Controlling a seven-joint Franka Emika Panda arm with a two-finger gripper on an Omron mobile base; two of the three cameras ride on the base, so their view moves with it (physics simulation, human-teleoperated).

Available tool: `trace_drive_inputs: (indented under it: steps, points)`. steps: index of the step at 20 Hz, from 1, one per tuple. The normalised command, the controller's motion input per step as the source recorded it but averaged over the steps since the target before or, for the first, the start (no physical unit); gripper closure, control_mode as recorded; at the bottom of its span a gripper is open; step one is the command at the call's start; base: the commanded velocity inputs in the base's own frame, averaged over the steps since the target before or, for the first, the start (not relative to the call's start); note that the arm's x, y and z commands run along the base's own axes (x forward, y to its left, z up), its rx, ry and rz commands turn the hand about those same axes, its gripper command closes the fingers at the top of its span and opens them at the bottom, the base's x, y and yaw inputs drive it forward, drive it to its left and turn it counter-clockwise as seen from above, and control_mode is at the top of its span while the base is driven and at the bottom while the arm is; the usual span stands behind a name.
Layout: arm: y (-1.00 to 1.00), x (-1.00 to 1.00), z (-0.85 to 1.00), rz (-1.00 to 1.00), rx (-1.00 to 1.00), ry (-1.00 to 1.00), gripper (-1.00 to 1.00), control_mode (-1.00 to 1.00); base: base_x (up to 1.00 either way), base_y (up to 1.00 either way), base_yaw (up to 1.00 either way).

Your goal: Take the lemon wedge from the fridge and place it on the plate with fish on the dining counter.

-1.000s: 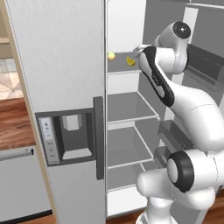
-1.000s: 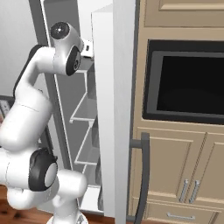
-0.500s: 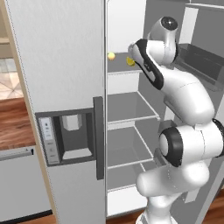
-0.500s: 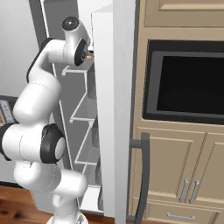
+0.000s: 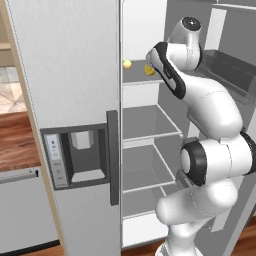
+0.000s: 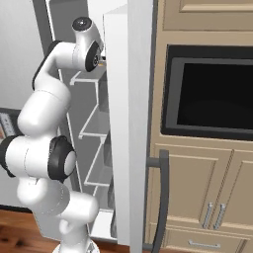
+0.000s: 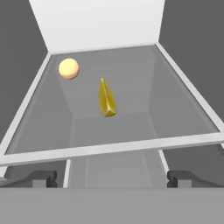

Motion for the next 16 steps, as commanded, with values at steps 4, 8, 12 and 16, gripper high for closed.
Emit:
trace_drive_inputs:
  steps: [4,8,12,16]
  points:
    - [0.0,0.08,-0.24,0.0,0.0,0.0,-1.0,-1.0,0.0,0.0,0.0]
    - [0.0,0.3,-0.1,0.0,0.0,0.0,-1.0,-1.0,0.0,0.0,0.0]
    - [0.0,0.58,0.0,0.0,0.0,0.0,-1.0,-1.0,0.0,0.0,0.0]
    - [0.0,0.64,0.0,-0.02,0.0,0.01,-1.0,-1.0,0.0,0.0,0.0]
